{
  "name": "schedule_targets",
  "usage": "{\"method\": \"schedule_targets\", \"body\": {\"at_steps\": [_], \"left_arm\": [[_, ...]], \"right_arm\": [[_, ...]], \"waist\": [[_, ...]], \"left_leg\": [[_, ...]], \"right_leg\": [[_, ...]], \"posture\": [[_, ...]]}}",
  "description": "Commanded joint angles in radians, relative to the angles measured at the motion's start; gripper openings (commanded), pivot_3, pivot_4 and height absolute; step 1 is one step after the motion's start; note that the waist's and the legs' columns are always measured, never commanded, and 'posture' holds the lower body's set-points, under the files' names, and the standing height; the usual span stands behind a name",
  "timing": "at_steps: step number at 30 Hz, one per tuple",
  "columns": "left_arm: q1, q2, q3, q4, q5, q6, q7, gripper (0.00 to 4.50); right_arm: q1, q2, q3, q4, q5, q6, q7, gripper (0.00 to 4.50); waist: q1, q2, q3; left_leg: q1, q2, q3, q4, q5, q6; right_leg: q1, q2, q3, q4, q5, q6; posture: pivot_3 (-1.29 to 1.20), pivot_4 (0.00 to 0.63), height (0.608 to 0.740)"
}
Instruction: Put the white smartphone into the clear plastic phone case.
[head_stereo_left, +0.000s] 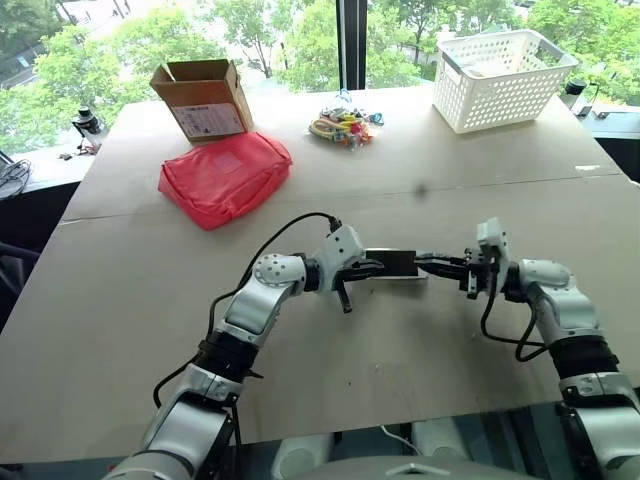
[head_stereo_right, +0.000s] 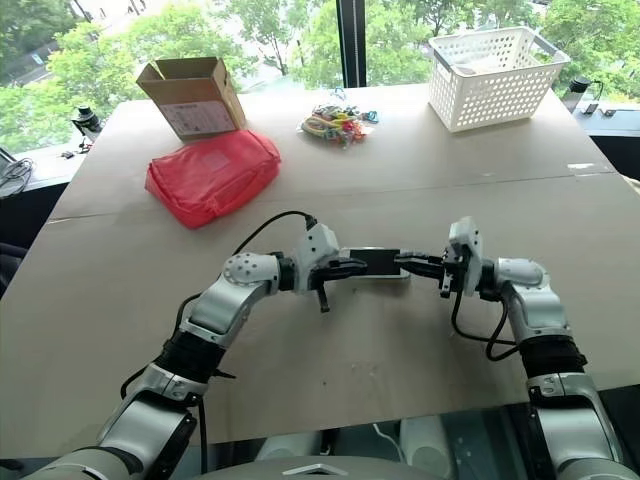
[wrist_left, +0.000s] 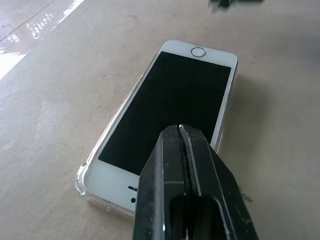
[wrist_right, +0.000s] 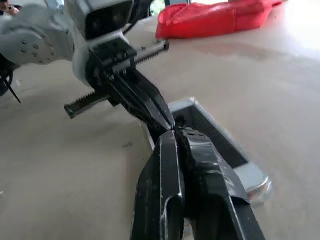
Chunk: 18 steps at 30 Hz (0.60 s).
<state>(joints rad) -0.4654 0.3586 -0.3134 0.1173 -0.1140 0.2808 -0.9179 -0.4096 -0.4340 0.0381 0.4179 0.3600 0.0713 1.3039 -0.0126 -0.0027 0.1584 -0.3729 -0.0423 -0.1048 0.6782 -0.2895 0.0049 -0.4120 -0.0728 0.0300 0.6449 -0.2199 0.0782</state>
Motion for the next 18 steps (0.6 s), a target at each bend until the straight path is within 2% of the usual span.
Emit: {"method": "schedule_targets", "body": {"at_steps": [1,7,9,12,14,18], "left_arm": [[0.013,-0.001,-0.022,0.001,0.020,0.037,0.007,0.00],[0.025,0.016,-0.014,-0.007,0.017,0.043,0.004,0.00],[0.028,0.017,-0.016,-0.007,0.018,0.043,0.005,0.00],[0.029,0.018,-0.014,-0.010,0.017,0.048,0.008,0.00],[0.029,0.019,-0.013,-0.012,0.017,0.050,0.008,0.00],[0.031,0.027,-0.023,-0.018,0.025,0.051,0.005,0.00]], "right_arm": [[0.005,-0.040,0.091,0.137,-0.160,-0.086,-0.027,0.06],[-0.008,-0.093,0.182,0.155,-0.225,0.085,-0.047,0.06],[-0.013,-0.098,0.203,0.163,-0.244,0.091,-0.058,0.06],[-0.060,-0.026,0.141,0.165,-0.174,0.089,-0.122,0.06],[-0.104,0.017,0.078,0.246,-0.139,0.071,-0.181,0.06],[-0.165,0.037,0.025,0.369,-0.131,0.093,-0.233,0.06]], "waist": [[-0.002,-0.001,-0.002],[-0.001,-0.006,-0.008],[0.002,-0.008,-0.012],[-0.001,-0.010,-0.016],[-0.007,-0.011,-0.017],[-0.021,-0.009,-0.016]], "left_leg": [[0.005,0.000,0.001,0.000,0.000,0.000],[0.029,0.000,0.001,-0.006,-0.003,0.005],[0.033,0.000,-0.001,-0.006,-0.003,0.005],[0.034,0.000,-0.004,-0.006,-0.003,0.005],[0.034,0.001,-0.005,-0.006,-0.003,0.005],[0.036,0.001,-0.004,-0.006,-0.003,0.004]], "right_leg": [[0.004,0.000,0.001,0.000,0.000,0.000],[0.030,0.000,-0.001,-0.005,-0.001,0.000],[0.035,0.000,-0.003,-0.006,-0.001,0.000],[0.035,0.000,-0.003,-0.006,-0.001,0.000],[0.036,0.001,-0.002,-0.006,-0.001,0.000],[0.035,0.002,0.000,-0.004,-0.001,0.000]], "posture": [[0.00,0.150,0.740],[0.00,0.150,0.740],[0.00,0.150,0.740],[0.00,0.150,0.740],[0.00,0.150,0.740],[0.00,0.150,0.740]]}}
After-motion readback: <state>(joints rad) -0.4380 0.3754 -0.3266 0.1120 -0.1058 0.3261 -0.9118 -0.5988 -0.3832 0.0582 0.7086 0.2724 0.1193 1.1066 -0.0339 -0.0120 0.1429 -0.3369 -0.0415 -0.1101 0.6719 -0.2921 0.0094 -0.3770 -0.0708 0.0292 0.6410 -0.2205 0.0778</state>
